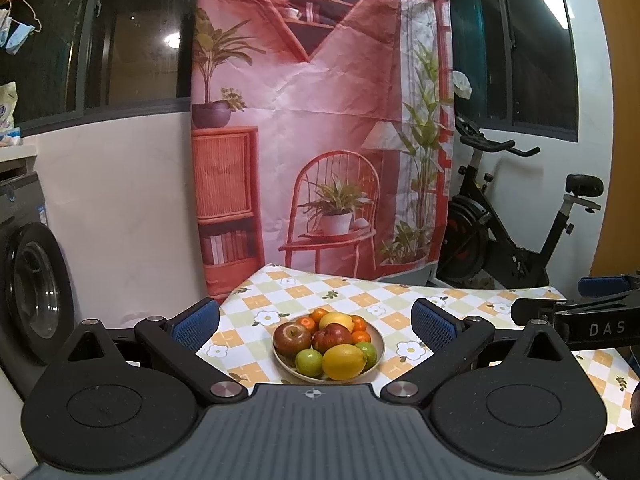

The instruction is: Organize fruits

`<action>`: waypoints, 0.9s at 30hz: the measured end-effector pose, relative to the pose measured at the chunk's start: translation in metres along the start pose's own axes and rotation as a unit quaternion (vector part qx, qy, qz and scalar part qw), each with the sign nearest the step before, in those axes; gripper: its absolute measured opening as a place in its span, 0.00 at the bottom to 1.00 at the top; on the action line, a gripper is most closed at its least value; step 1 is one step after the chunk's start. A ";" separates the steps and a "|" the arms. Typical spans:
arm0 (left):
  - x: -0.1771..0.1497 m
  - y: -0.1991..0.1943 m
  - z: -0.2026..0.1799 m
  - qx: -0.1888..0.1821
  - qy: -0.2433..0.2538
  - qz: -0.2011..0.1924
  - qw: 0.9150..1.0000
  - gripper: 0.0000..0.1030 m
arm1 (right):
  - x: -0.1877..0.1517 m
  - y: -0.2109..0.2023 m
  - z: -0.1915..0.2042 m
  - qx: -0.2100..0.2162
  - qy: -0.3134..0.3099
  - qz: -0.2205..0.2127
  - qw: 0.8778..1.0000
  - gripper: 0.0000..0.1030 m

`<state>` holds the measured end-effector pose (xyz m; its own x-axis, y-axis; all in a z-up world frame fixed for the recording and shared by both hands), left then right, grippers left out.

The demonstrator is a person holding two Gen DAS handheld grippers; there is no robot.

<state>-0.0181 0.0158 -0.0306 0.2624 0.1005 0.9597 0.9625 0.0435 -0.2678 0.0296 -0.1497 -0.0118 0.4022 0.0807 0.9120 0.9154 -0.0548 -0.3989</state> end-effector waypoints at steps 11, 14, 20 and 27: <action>-0.001 -0.003 -0.002 0.000 0.002 -0.003 1.000 1.00 | 0.000 0.000 0.000 0.000 0.000 0.000 1.000 1.00; -0.001 -0.004 -0.002 0.001 0.002 -0.004 1.000 1.00 | 0.000 0.000 0.000 0.000 0.000 0.000 1.000 1.00; 0.001 -0.006 -0.002 0.001 0.003 -0.006 1.000 1.00 | 0.000 0.000 0.000 0.001 0.000 0.000 1.000 1.00; 0.002 -0.008 -0.003 -0.006 0.007 -0.011 1.000 1.00 | 0.000 0.000 0.001 0.001 0.000 0.000 1.000 1.00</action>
<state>-0.0246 0.0127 -0.0263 0.2419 0.0864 0.9665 0.9688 0.0343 -0.2455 0.0299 -0.1488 -0.0125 0.4028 0.0799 0.9118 0.9152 -0.0526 -0.3996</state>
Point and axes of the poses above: each gripper's, at about its wrist camera, not at the fingertips, and y roughly the way its jaws point, z to its left, x to its top, the point moved 3 cm from there along y, roughly the way its jaws point, and after that the axes turned 7 degrees about -y, right-handed, at the moved point
